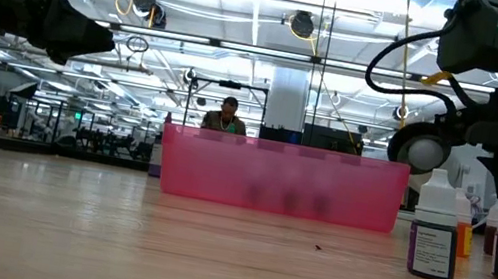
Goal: Pick & Place food coloring
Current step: Put the small orange food coloring bottle into the red bin
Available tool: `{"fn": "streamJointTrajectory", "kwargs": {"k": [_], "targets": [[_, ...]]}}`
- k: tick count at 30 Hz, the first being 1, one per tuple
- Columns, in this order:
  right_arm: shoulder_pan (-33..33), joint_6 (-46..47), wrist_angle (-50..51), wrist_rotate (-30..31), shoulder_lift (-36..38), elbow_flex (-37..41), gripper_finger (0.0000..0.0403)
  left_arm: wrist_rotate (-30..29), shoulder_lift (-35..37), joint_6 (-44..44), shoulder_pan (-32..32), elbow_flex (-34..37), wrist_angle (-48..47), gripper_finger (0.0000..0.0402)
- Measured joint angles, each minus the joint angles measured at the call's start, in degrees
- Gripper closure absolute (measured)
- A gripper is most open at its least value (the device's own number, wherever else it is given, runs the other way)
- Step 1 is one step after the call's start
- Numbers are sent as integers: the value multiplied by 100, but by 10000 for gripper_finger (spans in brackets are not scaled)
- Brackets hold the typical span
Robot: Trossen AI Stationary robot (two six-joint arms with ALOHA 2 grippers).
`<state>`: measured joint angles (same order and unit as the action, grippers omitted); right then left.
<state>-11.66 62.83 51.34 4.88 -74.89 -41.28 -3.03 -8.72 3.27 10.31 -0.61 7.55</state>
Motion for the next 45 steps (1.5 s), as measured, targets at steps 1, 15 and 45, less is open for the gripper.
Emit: {"fn": "streamJointTrajectory", "kwargs": {"k": [1,15,45], "targets": [[0,-65,2,72,0,0,332,0,0,0,-1,0,-1,265],[190,-1378,383,1095,13,-1377,362,0,-1,0,-2,1,0,265],[1481,-5730,721,75,-3771,-6020,362,0,-1,0,-2,1,-2,265]]}}
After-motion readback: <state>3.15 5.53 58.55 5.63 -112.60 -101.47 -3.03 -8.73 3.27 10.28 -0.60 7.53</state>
